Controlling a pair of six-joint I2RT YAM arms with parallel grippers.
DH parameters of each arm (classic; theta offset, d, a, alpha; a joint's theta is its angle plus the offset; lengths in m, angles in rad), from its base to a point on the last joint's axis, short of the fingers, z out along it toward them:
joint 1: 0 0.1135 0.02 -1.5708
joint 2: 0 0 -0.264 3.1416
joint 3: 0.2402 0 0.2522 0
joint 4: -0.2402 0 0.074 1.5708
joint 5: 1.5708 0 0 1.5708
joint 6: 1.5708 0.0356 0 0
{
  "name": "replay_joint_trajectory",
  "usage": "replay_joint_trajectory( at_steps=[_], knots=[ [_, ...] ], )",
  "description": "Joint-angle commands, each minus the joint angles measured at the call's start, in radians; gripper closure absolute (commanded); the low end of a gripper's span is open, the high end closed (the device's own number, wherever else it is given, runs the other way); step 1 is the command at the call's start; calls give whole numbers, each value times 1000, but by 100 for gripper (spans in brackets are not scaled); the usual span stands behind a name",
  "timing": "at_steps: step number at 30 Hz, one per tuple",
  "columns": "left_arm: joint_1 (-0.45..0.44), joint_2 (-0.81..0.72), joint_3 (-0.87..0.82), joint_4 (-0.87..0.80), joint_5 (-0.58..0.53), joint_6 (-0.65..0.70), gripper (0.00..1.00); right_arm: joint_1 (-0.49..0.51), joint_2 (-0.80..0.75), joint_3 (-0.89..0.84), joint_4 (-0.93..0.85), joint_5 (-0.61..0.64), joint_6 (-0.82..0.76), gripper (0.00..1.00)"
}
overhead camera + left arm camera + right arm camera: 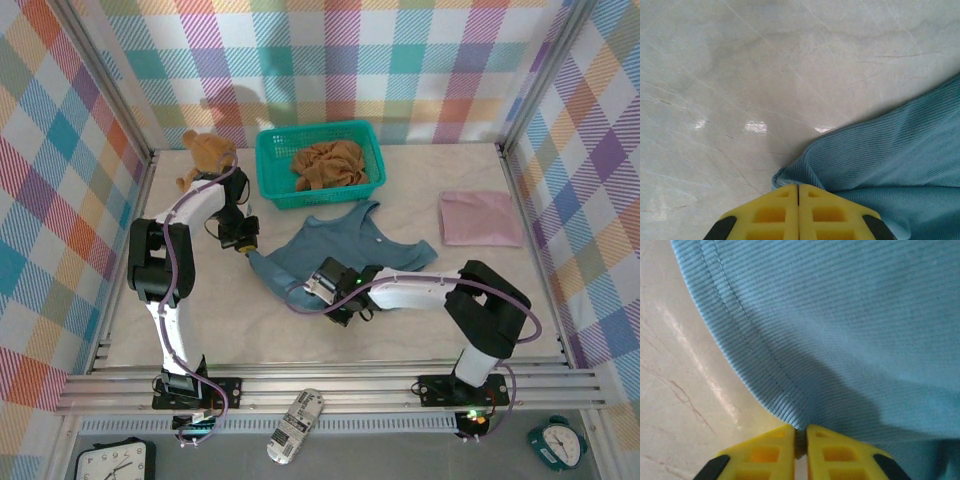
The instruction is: Fold and stack the tank tops
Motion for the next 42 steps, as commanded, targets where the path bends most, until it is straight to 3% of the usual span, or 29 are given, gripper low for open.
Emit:
replay_joint_trajectory(
  at_steps=[1,10,16,21,28,30,36,42],
  knots=[
    [1,-7,23,-40,7,19,94,-1,-111,14,-64,-67,103,93],
    [0,-31,38,-66,1,33,93,-25,-234,45,-113,-686,424,96],
    [-8,-1,36,-52,9,38,93,-250,-257,-34,-50,-827,476,96],
    [-24,63,51,-28,13,28,93,-335,-65,83,-202,-799,310,94],
    [-28,115,92,-7,-39,18,91,-396,106,192,-151,-534,223,92],
    [-28,123,95,-12,-33,18,91,-390,136,235,-147,-459,223,85],
    [-27,124,83,-24,-49,31,91,-290,16,221,-157,-280,239,61],
    [-26,134,98,-39,-43,40,91,-83,-129,159,-258,-144,409,53]
  ],
)
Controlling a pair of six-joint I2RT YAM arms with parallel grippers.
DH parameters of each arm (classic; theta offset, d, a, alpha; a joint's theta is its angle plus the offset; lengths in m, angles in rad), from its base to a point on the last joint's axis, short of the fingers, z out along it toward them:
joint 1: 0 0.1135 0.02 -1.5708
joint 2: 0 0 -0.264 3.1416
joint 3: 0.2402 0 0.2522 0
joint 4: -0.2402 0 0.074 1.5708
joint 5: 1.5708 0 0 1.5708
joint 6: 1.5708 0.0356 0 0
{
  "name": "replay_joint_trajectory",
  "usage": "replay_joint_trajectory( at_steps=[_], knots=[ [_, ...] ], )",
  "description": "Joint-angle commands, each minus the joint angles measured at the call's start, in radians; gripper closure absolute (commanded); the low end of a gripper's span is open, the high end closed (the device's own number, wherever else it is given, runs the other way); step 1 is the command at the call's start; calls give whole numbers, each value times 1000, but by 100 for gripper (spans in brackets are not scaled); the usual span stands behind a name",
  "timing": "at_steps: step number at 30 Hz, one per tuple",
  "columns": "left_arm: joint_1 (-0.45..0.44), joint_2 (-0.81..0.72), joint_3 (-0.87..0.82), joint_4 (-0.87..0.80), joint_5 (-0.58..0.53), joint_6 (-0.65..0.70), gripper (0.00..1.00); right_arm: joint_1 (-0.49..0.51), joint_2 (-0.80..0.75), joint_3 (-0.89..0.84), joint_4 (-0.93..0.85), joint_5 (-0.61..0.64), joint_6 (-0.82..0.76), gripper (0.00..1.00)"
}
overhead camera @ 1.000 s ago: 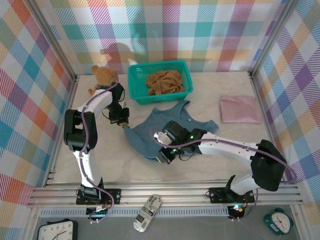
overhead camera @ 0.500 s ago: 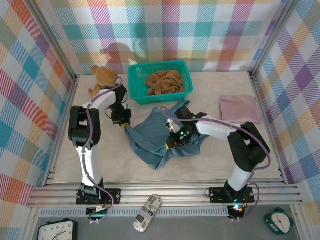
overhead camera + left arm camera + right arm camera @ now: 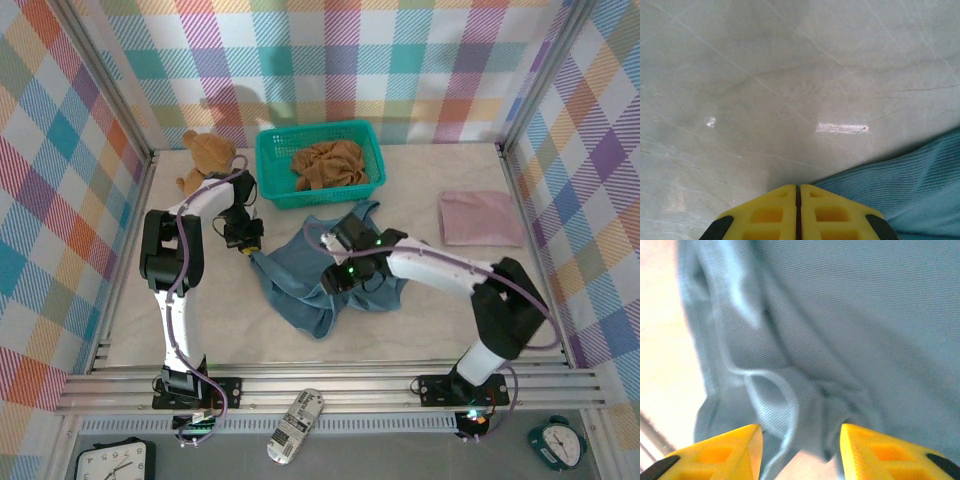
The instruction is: Fold and stack the tank tops
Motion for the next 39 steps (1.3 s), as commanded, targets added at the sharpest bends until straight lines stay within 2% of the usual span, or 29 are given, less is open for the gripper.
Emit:
replay_joint_trajectory(
  at_steps=[1,4,6,9,17,19,23,27,33,39],
  knots=[
    [-4,15,38,-43,-8,19,91,108,-49,-24,-104,132,167,51],
    [-4,8,45,-57,-11,24,91,191,-67,-35,-187,228,311,46],
    [-4,1,43,-61,-18,31,91,222,-77,-47,-209,259,351,42],
    [-3,-4,38,-66,-18,39,91,240,-66,-92,-162,214,387,42],
    [-2,-26,9,-63,-3,47,91,226,47,-83,-30,202,378,47],
    [-2,-32,3,-63,-1,48,91,221,62,-92,-15,197,385,53],
    [0,-47,2,-70,-11,48,93,214,75,-117,-55,208,405,75],
    [0,-81,1,-85,-25,49,97,215,-36,-127,-119,282,414,93],
    [0,-202,14,-140,-45,28,100,214,-233,-74,-227,425,312,97],
    [0,-352,123,-235,-198,25,100,166,-356,167,-397,598,41,97]
  ],
)
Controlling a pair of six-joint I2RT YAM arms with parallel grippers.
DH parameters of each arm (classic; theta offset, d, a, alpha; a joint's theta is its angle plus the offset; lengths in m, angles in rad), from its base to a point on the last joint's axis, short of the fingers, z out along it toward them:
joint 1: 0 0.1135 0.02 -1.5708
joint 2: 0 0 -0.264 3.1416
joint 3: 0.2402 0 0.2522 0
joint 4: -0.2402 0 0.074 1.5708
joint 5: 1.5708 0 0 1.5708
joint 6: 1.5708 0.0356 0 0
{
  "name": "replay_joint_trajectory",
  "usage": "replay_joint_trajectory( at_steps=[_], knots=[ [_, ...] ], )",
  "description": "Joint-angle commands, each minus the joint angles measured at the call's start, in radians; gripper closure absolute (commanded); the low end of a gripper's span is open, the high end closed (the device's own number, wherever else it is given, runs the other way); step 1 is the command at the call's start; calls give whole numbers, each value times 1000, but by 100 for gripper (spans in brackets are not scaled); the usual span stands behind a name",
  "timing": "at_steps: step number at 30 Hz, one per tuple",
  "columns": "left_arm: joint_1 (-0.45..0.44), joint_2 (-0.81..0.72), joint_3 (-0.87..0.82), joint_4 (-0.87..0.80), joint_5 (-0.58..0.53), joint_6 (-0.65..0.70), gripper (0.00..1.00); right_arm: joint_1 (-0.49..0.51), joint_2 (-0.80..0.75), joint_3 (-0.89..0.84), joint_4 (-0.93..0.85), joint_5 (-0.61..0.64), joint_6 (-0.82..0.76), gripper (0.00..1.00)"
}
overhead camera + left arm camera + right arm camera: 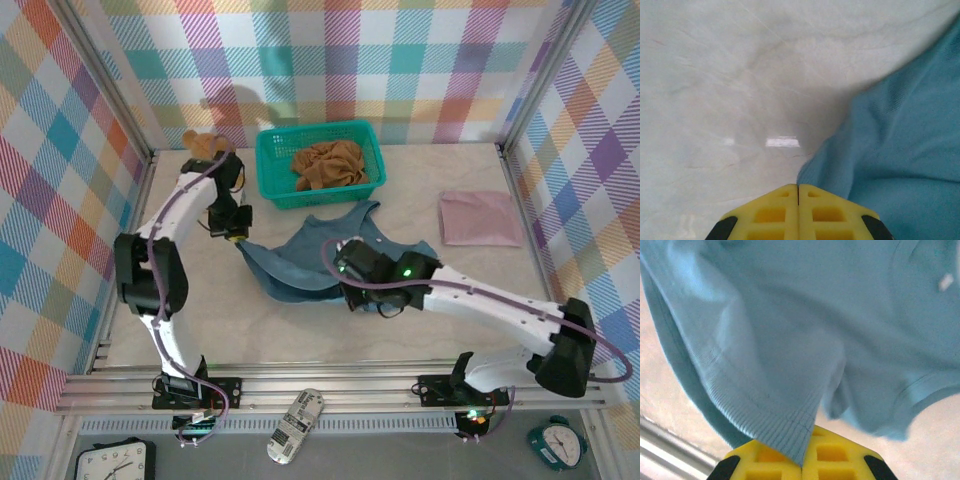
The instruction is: Fold and stack the tank tops
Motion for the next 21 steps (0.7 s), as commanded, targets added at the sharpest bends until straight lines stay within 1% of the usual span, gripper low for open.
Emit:
replay_joint_trajectory(
  at_steps=[1,3,4,6,8,10,11,14,16,18,21],
  knots=[
    [0,-99,106,-95,-114,-3,100,-40,-62,143,-131,144,-208,97],
    [0,-121,189,-114,-117,-4,100,-74,-66,254,-186,176,-306,97],
    [0,-125,227,-114,-101,-10,100,-89,-63,300,-202,189,-355,97],
    [-4,-115,327,-115,-77,-31,100,-154,-56,388,-222,188,-443,97],
    [-19,-89,426,-72,-34,-53,100,-277,-57,437,-203,156,-563,97],
    [-38,-40,516,-21,24,-80,100,-402,-47,487,-176,92,-657,97],
    [-49,6,588,-16,57,-93,100,-471,-34,518,-163,63,-712,97],
    [-93,155,835,-4,160,-107,100,-616,25,671,-150,-33,-811,97],
    [-108,236,992,6,194,-124,100,-670,62,788,-151,-79,-867,97],
    [-120,289,1101,14,187,-125,100,-712,89,888,-173,-134,-914,97],
    [-124,292,1111,97,237,-139,100,-722,104,1020,-235,-162,-997,97]
  ],
)
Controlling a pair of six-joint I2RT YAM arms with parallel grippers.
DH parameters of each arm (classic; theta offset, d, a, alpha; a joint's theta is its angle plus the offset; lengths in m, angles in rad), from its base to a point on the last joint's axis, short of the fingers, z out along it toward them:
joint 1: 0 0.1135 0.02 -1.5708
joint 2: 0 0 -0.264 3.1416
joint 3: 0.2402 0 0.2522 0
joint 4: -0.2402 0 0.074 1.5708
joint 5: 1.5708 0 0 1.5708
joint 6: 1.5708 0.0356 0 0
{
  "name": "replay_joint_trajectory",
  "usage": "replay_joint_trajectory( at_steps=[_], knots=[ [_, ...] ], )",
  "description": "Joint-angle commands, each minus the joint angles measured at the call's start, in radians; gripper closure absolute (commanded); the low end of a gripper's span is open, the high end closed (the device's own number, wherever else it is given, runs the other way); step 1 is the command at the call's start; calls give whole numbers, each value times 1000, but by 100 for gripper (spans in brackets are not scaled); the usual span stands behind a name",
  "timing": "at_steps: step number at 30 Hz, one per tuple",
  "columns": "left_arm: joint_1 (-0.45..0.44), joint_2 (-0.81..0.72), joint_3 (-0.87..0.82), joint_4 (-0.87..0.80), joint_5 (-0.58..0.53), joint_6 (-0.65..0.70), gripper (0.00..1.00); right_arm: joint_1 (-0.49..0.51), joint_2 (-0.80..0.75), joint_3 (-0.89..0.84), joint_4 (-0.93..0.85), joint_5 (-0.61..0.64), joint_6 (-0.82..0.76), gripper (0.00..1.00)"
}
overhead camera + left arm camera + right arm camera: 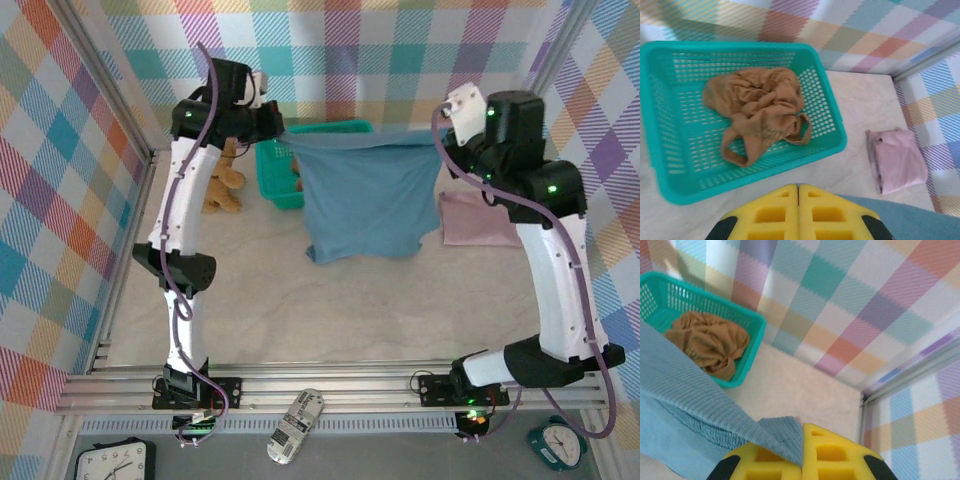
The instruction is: Fold and stack the tank tops
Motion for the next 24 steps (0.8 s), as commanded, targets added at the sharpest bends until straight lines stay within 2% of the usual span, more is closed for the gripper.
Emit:
replay_joint_trajectory(
  at_steps=[1,3,6,8,11,14,16,19,22,24],
  knots=[
    [-2,-10,52,77,82,-23,100,-7,-21,130,-65,-85,-165,97],
    [-4,-15,52,111,117,-18,100,-6,-76,122,-62,-144,-212,97],
    [-4,-31,54,123,129,4,100,25,-144,92,-147,-253,-264,97],
    [-1,-43,54,101,122,24,100,107,-194,19,-177,-250,-269,97],
    [6,-75,19,10,83,85,100,302,-238,-118,-258,-131,-236,97],
    [38,-165,-188,-65,27,136,100,522,-265,-303,-282,-61,-97,96],
    [67,-224,-356,-102,17,167,100,652,-273,-447,-214,-81,-1,96],
    [111,-357,-671,-52,-23,209,100,822,-222,-628,-63,-135,119,96],
    [181,-425,-923,-13,-53,254,100,891,-128,-754,193,-253,213,96],
    [233,-413,-1030,-22,-90,270,100,919,-14,-770,324,-331,251,96]
  ],
)
